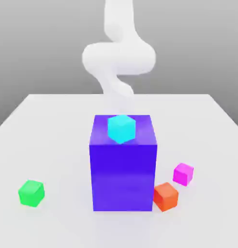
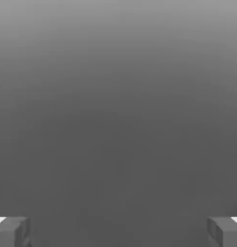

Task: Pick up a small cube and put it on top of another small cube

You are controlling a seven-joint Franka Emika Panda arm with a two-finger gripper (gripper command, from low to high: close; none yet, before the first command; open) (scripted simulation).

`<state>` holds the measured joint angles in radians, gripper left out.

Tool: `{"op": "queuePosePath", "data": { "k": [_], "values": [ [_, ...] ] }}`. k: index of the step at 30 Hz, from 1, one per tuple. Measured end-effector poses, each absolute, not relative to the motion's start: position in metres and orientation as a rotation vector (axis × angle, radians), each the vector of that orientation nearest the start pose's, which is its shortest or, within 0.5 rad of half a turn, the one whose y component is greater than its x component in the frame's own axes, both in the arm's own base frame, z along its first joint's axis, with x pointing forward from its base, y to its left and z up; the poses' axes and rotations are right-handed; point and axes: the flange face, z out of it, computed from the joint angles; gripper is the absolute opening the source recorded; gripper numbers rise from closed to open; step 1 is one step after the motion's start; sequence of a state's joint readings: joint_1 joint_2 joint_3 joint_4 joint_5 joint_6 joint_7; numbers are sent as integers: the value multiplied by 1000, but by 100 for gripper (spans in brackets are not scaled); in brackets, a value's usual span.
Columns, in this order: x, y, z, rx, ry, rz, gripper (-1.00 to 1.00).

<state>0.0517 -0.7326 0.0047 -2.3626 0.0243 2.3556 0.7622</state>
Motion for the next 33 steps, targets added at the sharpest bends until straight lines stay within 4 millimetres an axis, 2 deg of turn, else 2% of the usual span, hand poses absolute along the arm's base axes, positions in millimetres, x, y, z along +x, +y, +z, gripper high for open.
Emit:
{"op": "queuePosePath", "data": {
  "k": [2,4,6,9,12,15,20,21,23,30,31,33],
  "values": [
    [395,47,612,-2590,853,-825,0],
    [406,72,563,-2660,763,-730,0],
    [410,98,516,-2724,673,-642,0],
    [404,135,446,-2814,531,-514,0],
    [383,167,379,-2899,381,-390,0],
    [352,192,317,-2978,222,-270,0],
    [281,210,225,-3094,-58,-80,0],
    [265,209,210,-3115,-116,-44,0],
    [252,209,189,-3130,-171,-11,0],
    [247,209,133,-3132,-189,2,0],
    [246,209,128,-3133,-189,1,-100],
    [246,209,128,-3133,-189,1,-100]
  ]
}}
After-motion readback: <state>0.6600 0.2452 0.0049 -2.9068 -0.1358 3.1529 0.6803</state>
